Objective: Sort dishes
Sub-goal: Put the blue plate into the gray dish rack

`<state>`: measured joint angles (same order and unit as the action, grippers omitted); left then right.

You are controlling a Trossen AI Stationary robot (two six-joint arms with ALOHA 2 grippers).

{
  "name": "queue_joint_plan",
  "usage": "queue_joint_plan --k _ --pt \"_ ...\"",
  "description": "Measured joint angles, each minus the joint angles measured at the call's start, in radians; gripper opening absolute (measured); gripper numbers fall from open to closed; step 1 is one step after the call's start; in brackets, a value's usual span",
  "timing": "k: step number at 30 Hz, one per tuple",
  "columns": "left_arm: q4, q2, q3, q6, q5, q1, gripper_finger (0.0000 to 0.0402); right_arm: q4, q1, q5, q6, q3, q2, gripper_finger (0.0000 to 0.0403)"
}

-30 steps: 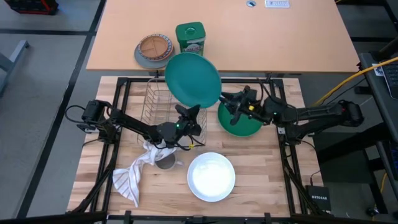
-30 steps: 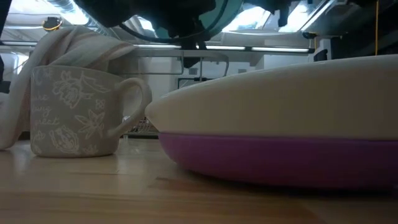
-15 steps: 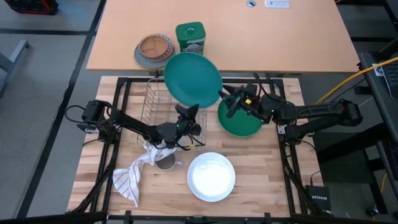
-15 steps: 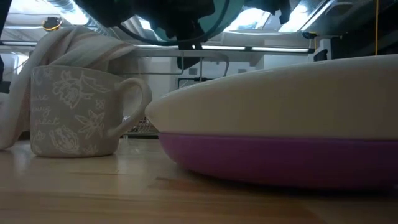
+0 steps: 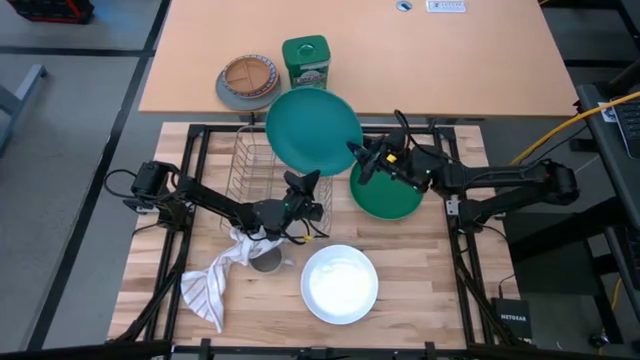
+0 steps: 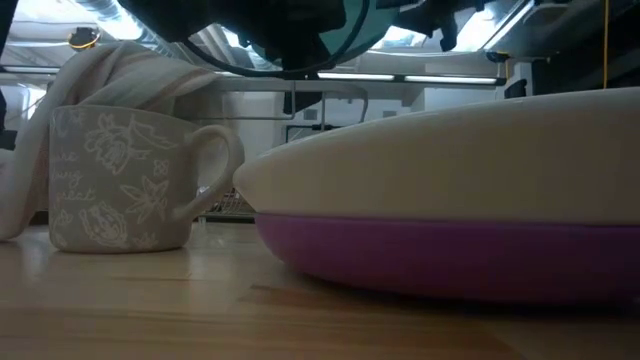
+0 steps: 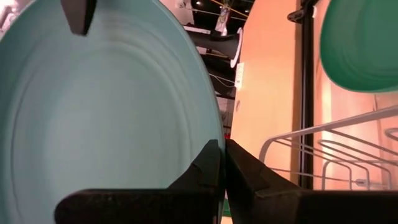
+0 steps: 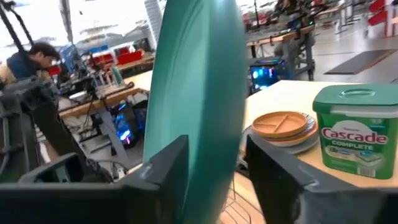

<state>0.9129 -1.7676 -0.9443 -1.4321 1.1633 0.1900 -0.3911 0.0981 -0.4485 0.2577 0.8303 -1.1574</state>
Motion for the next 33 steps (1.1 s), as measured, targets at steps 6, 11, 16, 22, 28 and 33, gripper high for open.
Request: queue_joint_plan --k 6,11,16,22,28,33 --pt "-0.041 0.0 0.0 -0.005 -0.005 0.0 0.001 0.002 0.046 0.06 0.001 0.0 -0.008 0.006" --pt "-0.039 0.0 0.0 0.021 -0.015 0.001 0.0031 -0.002 0.068 0.068 -0.053 -0.001 -0.007 0.0017" --pt "-0.033 0.0 0.0 0.166 -0.006 0.003 0.0071 -0.01 0.074 0.04 -0.094 -0.001 -0.006 0.003" --pt "-0.025 0.0 0.0 0.329 -0.006 0.034 0.0129 -0.028 0.096 0.002 -0.175 -0.001 -0.006 0.0017" --pt "0.082 0.0 0.0 0.377 0.006 0.09 0.0151 -0.071 0.123 -0.056 -0.213 -0.001 -0.021 0.0018" --pt "0.258 0.004 0.0 0.325 0.088 0.14 0.0152 -0.129 0.145 -0.057 -0.217 0.02 -0.104 0.0018"
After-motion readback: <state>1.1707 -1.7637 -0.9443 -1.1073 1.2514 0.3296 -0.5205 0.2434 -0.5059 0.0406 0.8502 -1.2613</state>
